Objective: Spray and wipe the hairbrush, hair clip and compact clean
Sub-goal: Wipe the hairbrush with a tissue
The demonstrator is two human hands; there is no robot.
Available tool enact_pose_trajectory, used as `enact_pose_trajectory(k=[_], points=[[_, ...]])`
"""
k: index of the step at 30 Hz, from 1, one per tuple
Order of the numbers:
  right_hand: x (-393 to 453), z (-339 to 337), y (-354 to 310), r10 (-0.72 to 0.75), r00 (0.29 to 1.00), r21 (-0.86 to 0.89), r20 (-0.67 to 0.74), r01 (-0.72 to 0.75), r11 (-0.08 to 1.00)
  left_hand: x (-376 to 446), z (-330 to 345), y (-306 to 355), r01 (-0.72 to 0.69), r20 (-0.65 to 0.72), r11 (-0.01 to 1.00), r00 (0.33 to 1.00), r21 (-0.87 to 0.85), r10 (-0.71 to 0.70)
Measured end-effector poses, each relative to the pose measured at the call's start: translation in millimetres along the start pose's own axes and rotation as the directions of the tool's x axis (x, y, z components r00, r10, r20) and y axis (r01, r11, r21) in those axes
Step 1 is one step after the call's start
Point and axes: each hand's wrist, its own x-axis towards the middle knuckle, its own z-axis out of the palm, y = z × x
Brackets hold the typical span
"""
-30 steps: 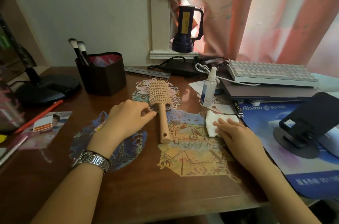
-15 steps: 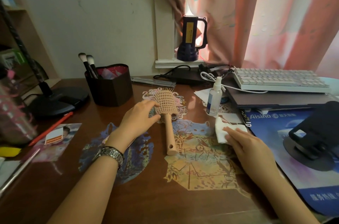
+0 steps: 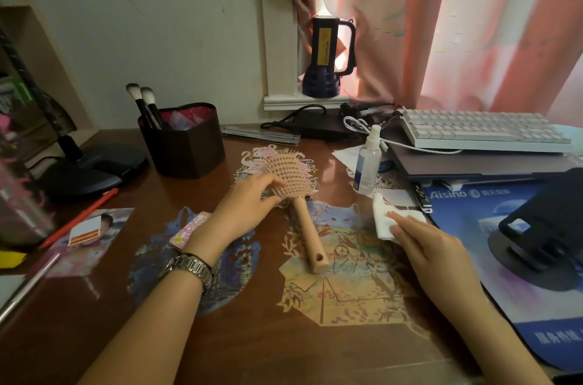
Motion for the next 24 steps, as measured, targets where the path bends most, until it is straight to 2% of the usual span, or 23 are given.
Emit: enact_pose_trajectory(k=[10, 15, 18, 21, 24], points=[[6.6, -17.2, -17.0, -0.008, 0.998, 0.199, 0.061, -0.004, 0.980, -11.6, 11.4, 25.7, -0.142, 0.071, 0.988, 0.987, -0.056, 0.146], [-1.2, -21.6, -29.7, -0.079, 0.979, 0.159, 0.189, 0.049, 0.986, -8.7, 13.5, 23.3, -0.148, -0.021, 0.989, 0.989, 0.002, 0.148], [-6.0, -18.6, -29.5, -0.130, 0.962, 0.125, 0.241, 0.103, 0.987, -8.7, 18.4, 24.7, -0.144, 0.050, 0.989, 0.988, 0.017, 0.143], [-11.9, -17.8, -28.3, -0.142, 0.926, 0.085, 0.350, 0.120, 0.989, -7.5, 23.8, 22.5, -0.149, 0.098, 0.988, 0.985, 0.031, 0.145], [-19.9, -19.6, -25.4, -0.185, 0.919, 0.056, 0.349, 0.177, 0.983, -6.1, 23.8, 21.2, -0.133, 0.101, 0.991, 0.986, 0.014, 0.131]])
